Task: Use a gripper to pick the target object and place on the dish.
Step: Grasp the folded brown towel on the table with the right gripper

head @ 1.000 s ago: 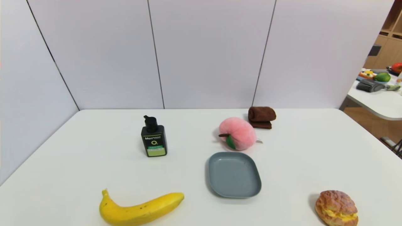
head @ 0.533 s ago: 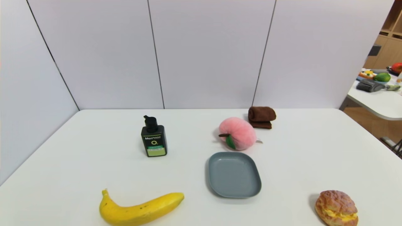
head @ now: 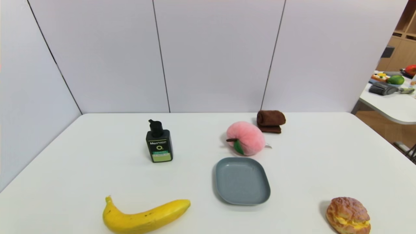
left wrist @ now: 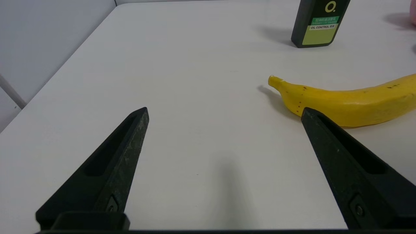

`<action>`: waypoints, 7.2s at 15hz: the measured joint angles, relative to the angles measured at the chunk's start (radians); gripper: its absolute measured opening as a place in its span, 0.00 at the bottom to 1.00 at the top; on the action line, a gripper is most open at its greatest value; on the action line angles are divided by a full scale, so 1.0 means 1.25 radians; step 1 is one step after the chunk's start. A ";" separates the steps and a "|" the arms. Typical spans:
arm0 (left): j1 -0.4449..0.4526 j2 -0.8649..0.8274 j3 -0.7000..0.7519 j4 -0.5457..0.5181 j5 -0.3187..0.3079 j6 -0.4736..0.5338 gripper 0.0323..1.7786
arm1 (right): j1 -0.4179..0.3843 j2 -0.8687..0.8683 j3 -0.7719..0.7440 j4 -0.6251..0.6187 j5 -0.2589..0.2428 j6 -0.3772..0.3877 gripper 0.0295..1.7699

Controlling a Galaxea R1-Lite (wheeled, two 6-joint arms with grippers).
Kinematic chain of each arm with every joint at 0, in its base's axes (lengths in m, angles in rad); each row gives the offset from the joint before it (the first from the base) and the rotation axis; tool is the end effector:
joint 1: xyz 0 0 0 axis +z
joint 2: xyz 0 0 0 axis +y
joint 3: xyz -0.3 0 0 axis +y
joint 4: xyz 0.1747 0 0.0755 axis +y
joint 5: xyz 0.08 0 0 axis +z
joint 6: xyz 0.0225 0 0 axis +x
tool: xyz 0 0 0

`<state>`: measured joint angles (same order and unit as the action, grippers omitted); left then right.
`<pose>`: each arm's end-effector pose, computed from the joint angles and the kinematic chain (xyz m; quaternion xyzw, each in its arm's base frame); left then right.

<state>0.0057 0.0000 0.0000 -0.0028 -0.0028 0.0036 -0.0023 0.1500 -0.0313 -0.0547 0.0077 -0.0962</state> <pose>-0.0228 -0.0002 0.0758 0.0018 -0.0014 0.0015 1.0000 -0.0119 0.0002 0.0926 -0.0479 0.0318 0.0042 0.9983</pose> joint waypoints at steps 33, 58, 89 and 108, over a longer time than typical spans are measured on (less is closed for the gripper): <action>0.000 0.000 0.000 0.000 0.000 -0.001 0.95 | 0.060 1.349 -1.534 0.569 0.171 -0.567 0.97; 0.000 0.000 0.000 0.000 0.000 0.000 0.95 | 0.051 1.570 -1.553 0.421 0.234 -0.726 0.97; 0.000 0.000 0.000 0.000 0.000 -0.001 0.95 | 0.061 1.735 -1.561 0.459 0.393 -0.900 0.97; 0.000 0.000 0.000 0.000 0.000 0.000 0.95 | 0.068 1.779 -1.561 0.459 0.387 -0.820 0.97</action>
<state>0.0057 0.0000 0.0000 -0.0028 -0.0028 0.0032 0.0826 2.3732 -1.9826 0.5189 0.4911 -1.1217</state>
